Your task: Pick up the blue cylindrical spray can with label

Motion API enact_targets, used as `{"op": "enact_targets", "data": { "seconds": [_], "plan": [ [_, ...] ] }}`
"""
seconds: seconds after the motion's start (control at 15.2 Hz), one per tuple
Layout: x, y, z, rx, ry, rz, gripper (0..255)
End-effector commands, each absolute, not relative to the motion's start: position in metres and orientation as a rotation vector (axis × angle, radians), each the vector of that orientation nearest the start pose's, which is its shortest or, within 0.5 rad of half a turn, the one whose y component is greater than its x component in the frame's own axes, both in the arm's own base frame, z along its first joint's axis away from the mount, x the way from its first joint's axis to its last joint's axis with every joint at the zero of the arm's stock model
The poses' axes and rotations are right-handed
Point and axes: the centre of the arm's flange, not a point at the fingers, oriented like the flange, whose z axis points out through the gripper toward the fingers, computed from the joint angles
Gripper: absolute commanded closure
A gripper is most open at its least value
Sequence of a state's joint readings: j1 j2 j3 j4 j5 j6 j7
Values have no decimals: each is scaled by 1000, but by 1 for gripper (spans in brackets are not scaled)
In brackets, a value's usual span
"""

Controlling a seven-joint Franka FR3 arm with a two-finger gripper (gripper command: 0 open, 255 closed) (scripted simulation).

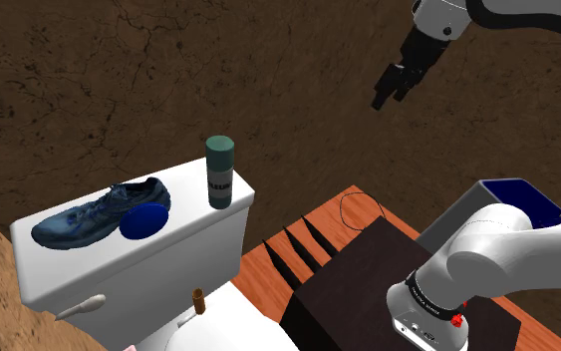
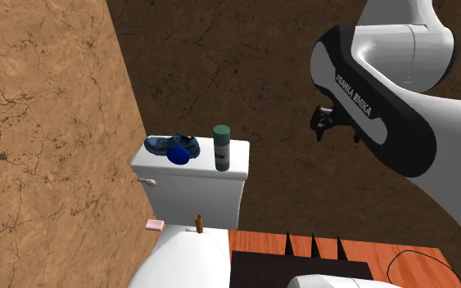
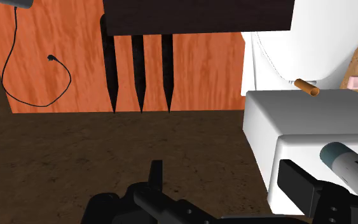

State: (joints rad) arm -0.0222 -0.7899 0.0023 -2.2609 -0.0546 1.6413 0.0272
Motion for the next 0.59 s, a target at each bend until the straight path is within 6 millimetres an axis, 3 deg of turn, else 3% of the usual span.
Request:
{"op": "enact_targets", "data": {
  "seconds": [0.0,0.53],
  "plan": [
    [312,-11,644,-3185,77,-272,0],
    [360,80,616,-3171,172,-205,0]
  ]
}}
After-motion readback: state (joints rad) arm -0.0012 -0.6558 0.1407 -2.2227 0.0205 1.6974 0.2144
